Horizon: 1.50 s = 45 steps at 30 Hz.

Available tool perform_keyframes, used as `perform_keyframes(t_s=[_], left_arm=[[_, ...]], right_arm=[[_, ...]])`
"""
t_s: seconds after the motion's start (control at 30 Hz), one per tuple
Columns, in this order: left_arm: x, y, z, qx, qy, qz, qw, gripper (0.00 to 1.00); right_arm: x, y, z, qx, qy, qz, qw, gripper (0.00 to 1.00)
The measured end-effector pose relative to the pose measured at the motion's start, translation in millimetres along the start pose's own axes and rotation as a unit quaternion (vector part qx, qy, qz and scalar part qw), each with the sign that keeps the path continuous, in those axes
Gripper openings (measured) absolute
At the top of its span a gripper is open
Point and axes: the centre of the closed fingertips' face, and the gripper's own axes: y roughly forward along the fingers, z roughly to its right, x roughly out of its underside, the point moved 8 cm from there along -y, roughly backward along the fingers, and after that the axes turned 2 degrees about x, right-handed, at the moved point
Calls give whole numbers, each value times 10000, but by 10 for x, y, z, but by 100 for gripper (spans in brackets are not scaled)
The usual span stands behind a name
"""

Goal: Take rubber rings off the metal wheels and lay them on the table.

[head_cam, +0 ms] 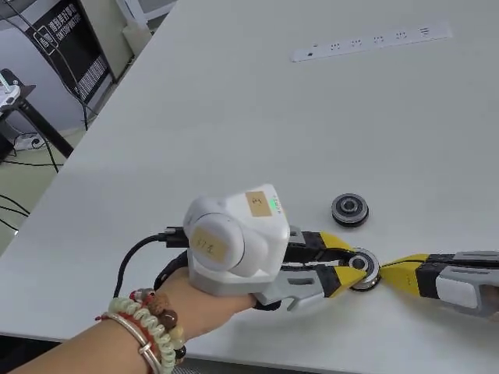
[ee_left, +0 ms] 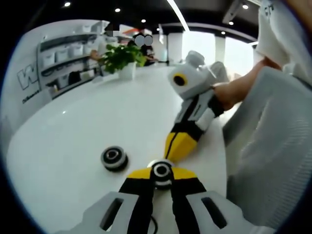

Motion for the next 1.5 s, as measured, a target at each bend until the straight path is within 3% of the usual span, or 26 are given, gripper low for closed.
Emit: perform_keyframes(t_s=[0.07,0.1,0.3,0.33,0.37,0.4,0.43,0.8,0.93,1.5], left_arm=[[-1,0,-2,1,23,-8,10000,14],[-2,0,-1,3,21,-8,10000,14],[-1,-1,0,-2,9,2,10000,14],[-1,-1,0,-3,8,4,10000,14],[0,-3,-1,-8,6,4,10000,14],[1,-3,-2,-16,-3,10,10000,14],[1,1,-3,-14,-13,18,10000,14],[9,-1,1,-66,-32,0,10000,14],[21,-8,-9,-73,-181,67,9998,14],[20,-11,-10,-68,-118,77,9999,14]], right_arm=[[6,-14,3,-120,136,-13,9998,0],[-3,-4,9,-46,145,38,9999,0],[3,-5,-1,-161,455,90,9988,0],[-3,-11,-6,-213,535,144,9982,0],[-65,-23,-40,-462,788,463,9947,0],[-21,-33,-31,-367,974,225,9943,0],[-23,-16,-15,-354,773,259,9960,0],[-22,9,-42,-502,1211,349,9908,0],[-31,40,-64,-569,1254,373,9898,0],[-55,84,-96,-812,1304,383,9874,0]])
